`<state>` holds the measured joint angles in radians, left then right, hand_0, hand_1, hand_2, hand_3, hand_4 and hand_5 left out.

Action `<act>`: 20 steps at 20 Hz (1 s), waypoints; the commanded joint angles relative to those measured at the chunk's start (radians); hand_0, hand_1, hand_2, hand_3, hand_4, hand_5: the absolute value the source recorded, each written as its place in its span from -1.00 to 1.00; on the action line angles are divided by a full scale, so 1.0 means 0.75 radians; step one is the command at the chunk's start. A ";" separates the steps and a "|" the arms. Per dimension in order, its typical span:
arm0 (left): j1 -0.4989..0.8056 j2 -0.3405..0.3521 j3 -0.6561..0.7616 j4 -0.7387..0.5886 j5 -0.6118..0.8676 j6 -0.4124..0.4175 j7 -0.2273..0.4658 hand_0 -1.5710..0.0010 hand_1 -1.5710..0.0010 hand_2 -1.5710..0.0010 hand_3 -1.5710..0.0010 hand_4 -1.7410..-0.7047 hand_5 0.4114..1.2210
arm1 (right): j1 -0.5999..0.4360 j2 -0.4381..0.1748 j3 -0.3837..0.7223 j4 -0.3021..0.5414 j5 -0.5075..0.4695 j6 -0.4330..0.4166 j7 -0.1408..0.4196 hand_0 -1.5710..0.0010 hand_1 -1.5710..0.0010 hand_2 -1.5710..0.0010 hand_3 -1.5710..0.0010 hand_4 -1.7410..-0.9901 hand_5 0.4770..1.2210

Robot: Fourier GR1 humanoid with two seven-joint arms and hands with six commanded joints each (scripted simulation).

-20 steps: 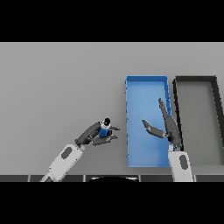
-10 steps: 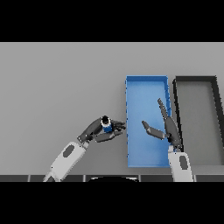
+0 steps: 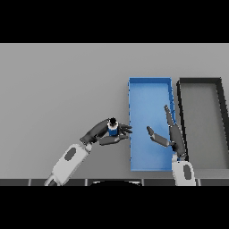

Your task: Pick up the blue pipe and place it into the blue bin.

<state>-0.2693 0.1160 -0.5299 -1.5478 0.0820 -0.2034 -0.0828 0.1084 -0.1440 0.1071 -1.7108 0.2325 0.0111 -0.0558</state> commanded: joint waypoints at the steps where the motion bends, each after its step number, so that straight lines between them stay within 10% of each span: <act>1: -0.007 0.000 0.006 0.007 -0.007 -0.003 0.008 -1.00 -1.00 -1.00 -1.00 -0.48 1.00 | 0.040 0.019 0.009 -0.032 0.025 -0.032 0.009 1.00 1.00 1.00 1.00 0.65 -0.73; 7: 0.011 -0.039 0.017 0.017 -0.049 -0.017 -0.009 -1.00 -1.00 -1.00 -1.00 -0.49 1.00 | 0.185 0.093 0.036 -0.151 0.086 -0.131 0.015 1.00 0.98 0.99 1.00 0.46 -0.74; 12: 0.016 -0.030 0.045 -0.010 -0.061 -0.050 0.001 -1.00 -1.00 -1.00 -1.00 -0.49 1.00 | 0.124 0.034 0.002 -0.320 -0.155 0.022 -0.074 1.00 0.99 0.97 1.00 0.52 -0.68; 20: 0.022 -0.067 0.055 -0.001 -0.123 -0.079 0.024 -1.00 -1.00 -1.00 -1.00 -0.48 1.00 | -0.091 -0.184 0.146 -0.531 -0.267 0.296 0.349 1.00 1.00 1.00 1.00 0.39 -0.84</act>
<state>-0.2539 0.0656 -0.4891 -1.5480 -0.0118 -0.2647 -0.0654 0.0395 -0.2811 0.2165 -2.1008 0.0328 0.2339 0.2040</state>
